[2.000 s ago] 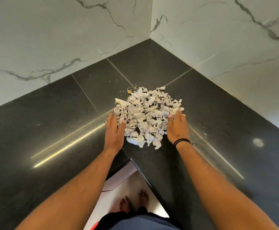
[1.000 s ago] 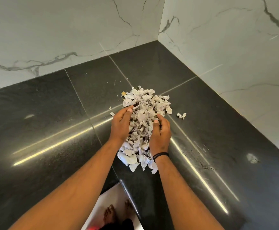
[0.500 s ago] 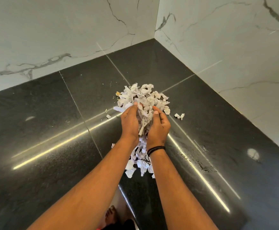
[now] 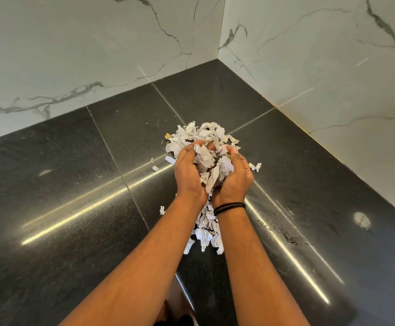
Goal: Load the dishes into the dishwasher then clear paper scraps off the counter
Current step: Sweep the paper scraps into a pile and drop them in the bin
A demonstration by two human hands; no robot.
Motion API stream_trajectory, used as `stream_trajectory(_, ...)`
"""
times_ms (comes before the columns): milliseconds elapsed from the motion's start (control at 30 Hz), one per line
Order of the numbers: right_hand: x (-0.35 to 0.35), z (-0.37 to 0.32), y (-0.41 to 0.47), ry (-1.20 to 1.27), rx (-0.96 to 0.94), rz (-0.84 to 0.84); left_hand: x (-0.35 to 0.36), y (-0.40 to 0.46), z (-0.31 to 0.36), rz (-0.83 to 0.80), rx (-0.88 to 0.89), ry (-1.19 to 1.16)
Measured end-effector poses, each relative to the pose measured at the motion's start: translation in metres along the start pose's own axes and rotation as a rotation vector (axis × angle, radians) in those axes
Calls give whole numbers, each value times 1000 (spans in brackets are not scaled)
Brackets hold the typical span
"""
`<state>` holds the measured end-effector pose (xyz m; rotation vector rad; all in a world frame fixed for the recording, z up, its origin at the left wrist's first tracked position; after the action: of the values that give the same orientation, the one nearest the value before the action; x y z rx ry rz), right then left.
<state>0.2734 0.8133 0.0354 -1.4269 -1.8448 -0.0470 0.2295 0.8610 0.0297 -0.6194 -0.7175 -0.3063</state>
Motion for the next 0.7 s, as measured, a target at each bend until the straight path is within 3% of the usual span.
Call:
stream_trajectory(467, 15, -4, -9, 279, 119, -243, 21, -23, 17, -10, -21, -122)
stream_trajectory(700, 25, -17, -17, 339, 98, -278, 35, -30, 23, -14, 17, -122)
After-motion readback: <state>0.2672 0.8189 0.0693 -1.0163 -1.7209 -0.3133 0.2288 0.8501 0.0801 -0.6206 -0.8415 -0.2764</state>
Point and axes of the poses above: each hand's wrist, its own y-axis towards the middle knuckle, its own x-axis out of the palm, z = x × y, the point moved 1 cm from there along y, towards the middle knuckle
